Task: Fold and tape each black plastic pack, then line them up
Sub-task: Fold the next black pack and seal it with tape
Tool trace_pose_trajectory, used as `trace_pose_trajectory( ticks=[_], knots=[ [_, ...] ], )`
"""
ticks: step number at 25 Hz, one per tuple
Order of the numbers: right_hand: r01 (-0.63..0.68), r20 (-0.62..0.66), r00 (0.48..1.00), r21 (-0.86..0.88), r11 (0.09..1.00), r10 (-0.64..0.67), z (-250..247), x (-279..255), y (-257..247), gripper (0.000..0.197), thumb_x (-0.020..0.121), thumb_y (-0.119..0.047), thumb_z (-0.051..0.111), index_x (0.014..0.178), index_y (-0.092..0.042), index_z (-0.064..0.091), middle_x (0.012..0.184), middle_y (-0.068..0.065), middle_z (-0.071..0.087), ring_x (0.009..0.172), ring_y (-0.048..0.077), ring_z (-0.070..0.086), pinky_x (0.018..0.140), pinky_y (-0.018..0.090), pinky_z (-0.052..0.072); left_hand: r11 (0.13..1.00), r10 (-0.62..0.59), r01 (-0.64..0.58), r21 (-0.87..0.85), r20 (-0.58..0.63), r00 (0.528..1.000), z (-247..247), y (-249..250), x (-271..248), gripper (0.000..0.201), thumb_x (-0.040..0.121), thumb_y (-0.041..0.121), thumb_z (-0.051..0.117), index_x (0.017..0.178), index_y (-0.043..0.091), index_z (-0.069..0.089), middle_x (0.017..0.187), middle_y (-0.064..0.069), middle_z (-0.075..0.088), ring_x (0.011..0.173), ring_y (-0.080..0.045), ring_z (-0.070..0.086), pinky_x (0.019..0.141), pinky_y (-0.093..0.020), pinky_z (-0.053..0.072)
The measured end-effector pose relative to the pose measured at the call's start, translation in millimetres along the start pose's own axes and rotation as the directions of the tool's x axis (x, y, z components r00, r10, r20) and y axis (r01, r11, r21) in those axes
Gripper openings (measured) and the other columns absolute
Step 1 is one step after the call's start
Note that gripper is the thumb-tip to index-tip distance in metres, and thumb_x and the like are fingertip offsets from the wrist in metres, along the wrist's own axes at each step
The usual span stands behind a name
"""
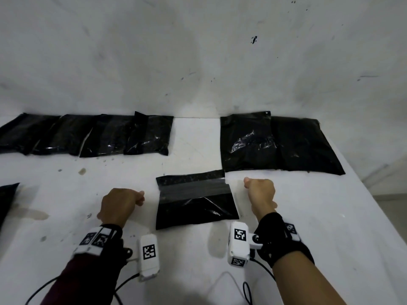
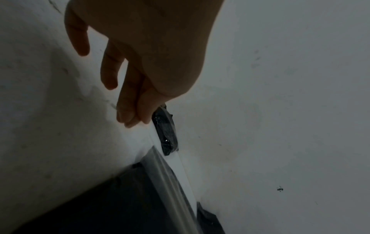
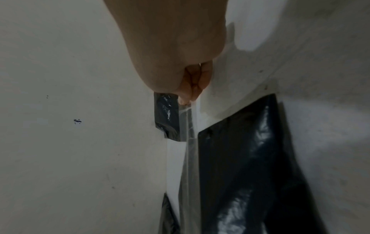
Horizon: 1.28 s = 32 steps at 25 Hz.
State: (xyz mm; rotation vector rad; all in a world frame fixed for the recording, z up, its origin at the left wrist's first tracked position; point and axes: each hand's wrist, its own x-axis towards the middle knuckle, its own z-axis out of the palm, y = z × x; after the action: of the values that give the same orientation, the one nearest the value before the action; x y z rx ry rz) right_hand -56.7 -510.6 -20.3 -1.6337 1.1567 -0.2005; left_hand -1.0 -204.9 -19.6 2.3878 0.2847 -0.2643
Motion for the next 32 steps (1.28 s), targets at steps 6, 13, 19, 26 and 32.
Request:
trace_pose_trajectory(
  ticks=[6,13,19,26,32],
  knots=[
    [0.17,-0.091,0.976,-0.243,0.955,-0.197,15.3,4.1,20.3,0.018,0.092,-0.021,0.052,0.085,-0.015,0.068,0.084,-0.005,0.06,0.08,0.014,0.045,0.086,0.038,0.02,0.93,-0.054,0.023,0.367,0.076,0.996,11.5,-6.3,4.0,0.046,0.087,0.049,0.042,0.062,0.018,0.065,0.097,-0.005,0.065,0.098,-0.03,0.056,0.098,-0.047,0.038],
    [0.28,-0.13,0.936,-0.287,0.916,-0.327,25.2,1.5,31.8,0.024,0.084,-0.009,0.052,0.066,-0.026,0.055,0.075,-0.01,0.058,0.076,0.015,0.048,0.07,0.031,0.008,0.891,-0.193,0.181,0.417,-0.012,0.981,13.3,13.2,-8.8,0.031,0.088,0.041,0.051,0.101,0.018,0.067,0.122,-0.008,0.056,0.12,-0.035,0.043,0.103,-0.056,0.02],
    [0.281,-0.128,0.936,-0.289,0.915,-0.328,23.2,4.1,33.8,0.02,0.084,-0.012,0.054,0.069,-0.025,0.056,0.075,-0.011,0.057,0.078,0.014,0.048,0.067,0.027,0.005,0.93,-0.071,0.176,0.321,-0.313,0.947,1.6,17.2,-16.4,0.036,0.089,0.027,0.052,0.116,0.003,0.059,0.122,-0.024,0.051,0.114,-0.043,0.04,0.099,-0.06,0.029],
    [0.29,-0.103,0.942,-0.227,0.93,-0.32,20.4,2.7,33.1,0.019,0.085,-0.013,0.056,0.07,-0.024,0.057,0.075,-0.012,0.056,0.08,0.012,0.049,0.074,0.03,0.011,0.485,0.668,-0.756,0.439,0.372,0.644,99.4,86.7,-30.1,0.064,0.099,0.048,0.01,0.134,0.01,0.048,0.143,-0.007,0.044,0.134,-0.027,0.039,0.104,-0.048,0.035],
    [0.29,-0.105,0.943,-0.206,0.935,-0.316,22.1,4.2,35.1,0.018,0.086,-0.016,0.057,0.072,-0.027,0.058,0.077,-0.013,0.058,0.084,0.013,0.052,0.071,0.029,0.01,0.54,0.577,-0.742,0.398,0.467,0.67,100.8,85.8,-22.0,0.101,0.071,0.074,-0.023,0.149,0.018,0.01,0.157,0.004,0.008,0.145,-0.012,0.003,0.115,-0.034,-0.006]
  ],
)
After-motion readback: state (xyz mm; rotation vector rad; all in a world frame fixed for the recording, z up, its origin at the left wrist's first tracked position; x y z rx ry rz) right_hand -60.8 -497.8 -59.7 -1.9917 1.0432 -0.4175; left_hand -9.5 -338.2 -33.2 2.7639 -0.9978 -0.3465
